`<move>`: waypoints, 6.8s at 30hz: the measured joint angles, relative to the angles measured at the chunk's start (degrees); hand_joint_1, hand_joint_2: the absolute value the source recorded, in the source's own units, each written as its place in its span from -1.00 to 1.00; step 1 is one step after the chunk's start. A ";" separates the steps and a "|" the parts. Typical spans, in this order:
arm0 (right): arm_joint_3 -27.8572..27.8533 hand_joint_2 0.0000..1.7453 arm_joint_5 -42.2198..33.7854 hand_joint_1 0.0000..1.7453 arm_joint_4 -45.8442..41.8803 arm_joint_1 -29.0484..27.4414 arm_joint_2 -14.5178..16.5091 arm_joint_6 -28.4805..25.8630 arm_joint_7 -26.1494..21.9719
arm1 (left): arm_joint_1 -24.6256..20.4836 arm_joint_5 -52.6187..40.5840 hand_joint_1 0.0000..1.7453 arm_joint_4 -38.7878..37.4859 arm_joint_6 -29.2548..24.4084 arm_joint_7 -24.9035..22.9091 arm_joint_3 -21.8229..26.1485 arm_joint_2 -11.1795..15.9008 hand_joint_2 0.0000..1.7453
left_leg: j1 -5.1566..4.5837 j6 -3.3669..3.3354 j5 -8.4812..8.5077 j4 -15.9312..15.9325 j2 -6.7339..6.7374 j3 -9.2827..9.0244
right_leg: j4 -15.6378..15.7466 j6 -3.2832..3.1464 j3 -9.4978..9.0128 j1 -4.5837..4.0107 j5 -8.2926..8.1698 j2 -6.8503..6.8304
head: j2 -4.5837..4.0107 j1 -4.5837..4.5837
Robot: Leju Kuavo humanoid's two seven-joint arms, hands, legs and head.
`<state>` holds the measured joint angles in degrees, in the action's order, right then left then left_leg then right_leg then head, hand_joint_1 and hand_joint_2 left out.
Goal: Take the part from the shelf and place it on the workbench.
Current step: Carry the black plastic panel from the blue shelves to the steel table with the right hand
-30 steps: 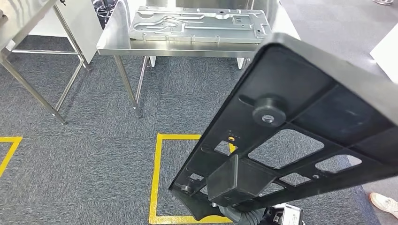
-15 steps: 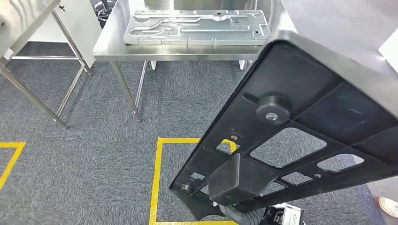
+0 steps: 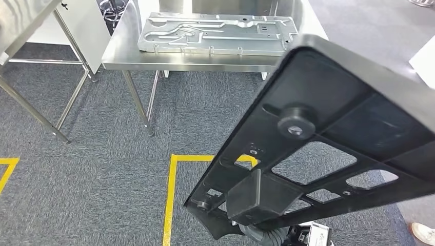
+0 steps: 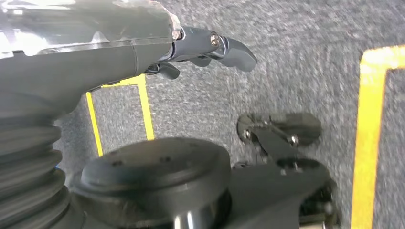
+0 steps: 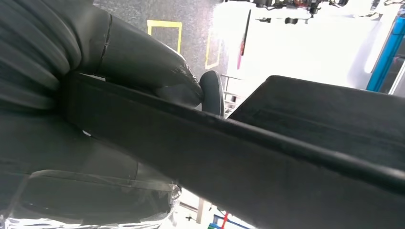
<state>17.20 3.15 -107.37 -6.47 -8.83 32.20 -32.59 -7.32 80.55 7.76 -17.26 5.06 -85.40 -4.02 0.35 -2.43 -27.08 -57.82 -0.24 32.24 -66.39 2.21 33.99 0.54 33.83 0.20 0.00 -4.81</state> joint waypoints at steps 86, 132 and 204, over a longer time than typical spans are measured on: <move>2.69 1.00 7.28 1.00 -2.98 -5.71 -3.32 -3.52 -3.19 | -0.11 1.66 -1.00 0.00 -0.02 -0.54 -1.73 0.13 1.00 | -0.19 2.13 0.51 -1.10 -0.12 0.54 | 8.80 -1.70 -4.08 -0.48 -4.79 0.21 | 0.00 -0.02; 3.39 1.00 7.79 1.00 -4.11 -2.38 -1.88 -3.19 0.77 | -0.29 2.25 -1.00 0.00 0.73 -1.61 -2.84 0.13 1.00 | -0.20 1.87 -1.83 0.39 -0.11 -2.91 | 8.16 -1.12 -0.18 -0.30 -8.24 -0.11 | 0.00 -0.01; 3.30 1.00 7.82 1.00 -5.21 -3.76 -0.53 -2.42 -0.16 | -0.51 2.40 -1.00 0.00 0.96 -0.71 -3.09 0.42 1.00 | 0.61 3.95 -2.59 -9.95 -0.04 3.90 | 9.14 -2.64 -2.52 0.12 -7.15 -0.16 | 0.00 -0.01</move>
<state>20.50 10.97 -112.58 -10.23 -9.36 29.78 -32.75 -7.83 82.95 7.76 -16.31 4.35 -88.48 -3.60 0.97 1.52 -29.67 -67.76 -0.28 36.14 -57.25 -0.43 31.47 0.66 26.68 0.04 0.00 -4.81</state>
